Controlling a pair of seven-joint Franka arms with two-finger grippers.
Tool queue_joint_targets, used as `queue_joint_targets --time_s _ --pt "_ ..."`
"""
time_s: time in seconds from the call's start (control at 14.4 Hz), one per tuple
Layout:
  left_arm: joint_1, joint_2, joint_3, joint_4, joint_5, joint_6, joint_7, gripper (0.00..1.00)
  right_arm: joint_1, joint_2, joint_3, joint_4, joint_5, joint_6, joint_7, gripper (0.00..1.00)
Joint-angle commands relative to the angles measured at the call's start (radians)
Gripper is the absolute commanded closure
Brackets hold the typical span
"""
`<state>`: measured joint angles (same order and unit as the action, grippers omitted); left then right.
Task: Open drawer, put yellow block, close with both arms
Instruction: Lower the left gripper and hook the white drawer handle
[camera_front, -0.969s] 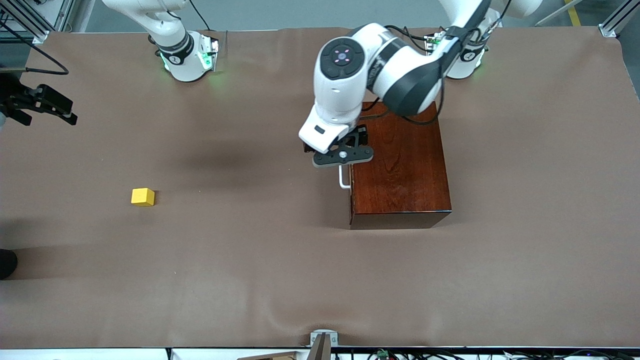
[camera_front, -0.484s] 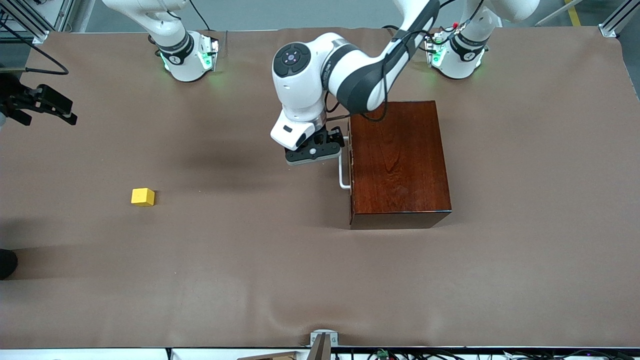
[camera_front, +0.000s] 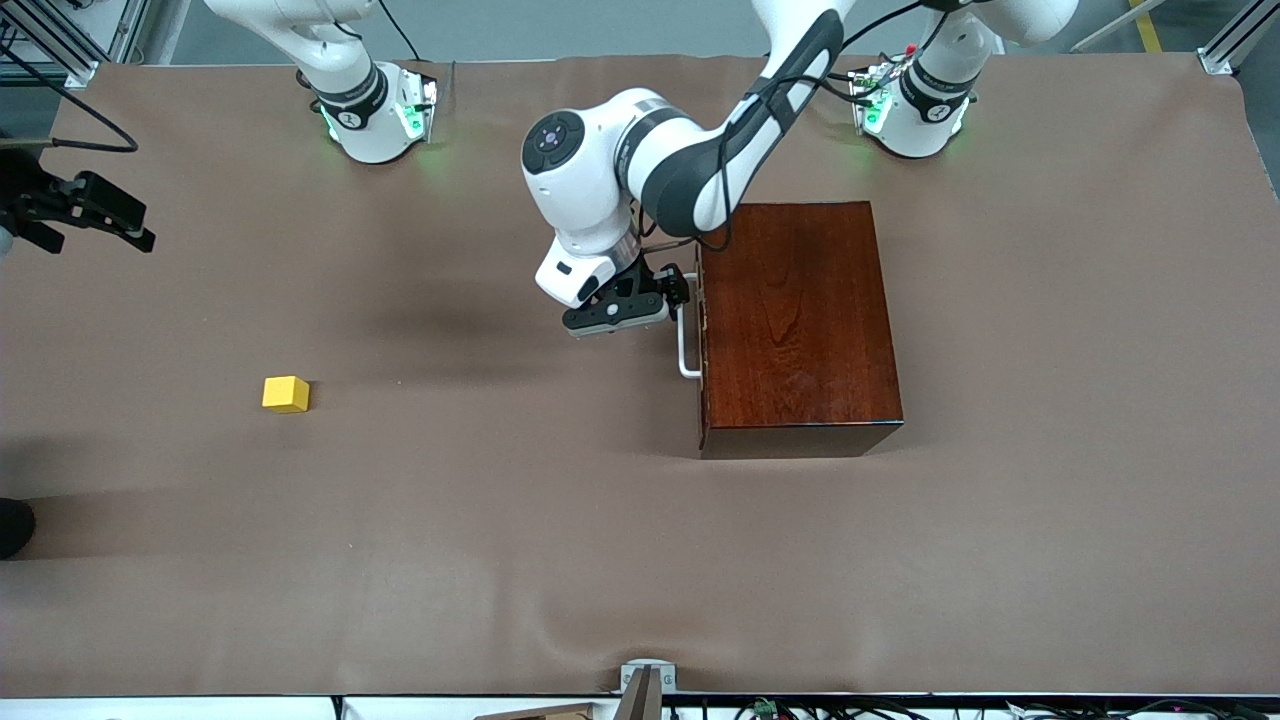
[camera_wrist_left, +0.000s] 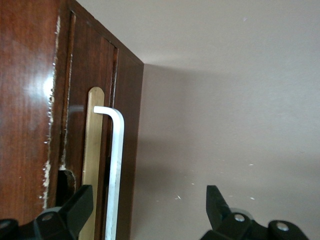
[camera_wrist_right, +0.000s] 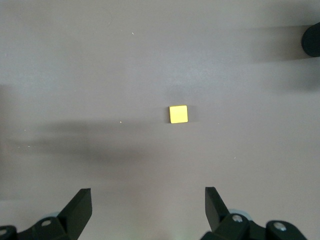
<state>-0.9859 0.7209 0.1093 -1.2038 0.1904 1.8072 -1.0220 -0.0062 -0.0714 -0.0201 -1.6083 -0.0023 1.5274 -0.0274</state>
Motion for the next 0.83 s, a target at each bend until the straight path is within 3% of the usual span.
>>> queue_joint_targets --time_s 0.0,0.76 --pt "-0.016 0.035 0.013 0.027 0.067 -0.029 0.022 0.0 0.002 0.015 0.002 0.022 0.008 -0.004 0.007 0.0" --pt "-0.025 0.095 0.012 0.018 0.08 -0.045 0.079 0.0 -0.006 0.025 0.002 0.027 0.005 -0.007 -0.002 0.0"
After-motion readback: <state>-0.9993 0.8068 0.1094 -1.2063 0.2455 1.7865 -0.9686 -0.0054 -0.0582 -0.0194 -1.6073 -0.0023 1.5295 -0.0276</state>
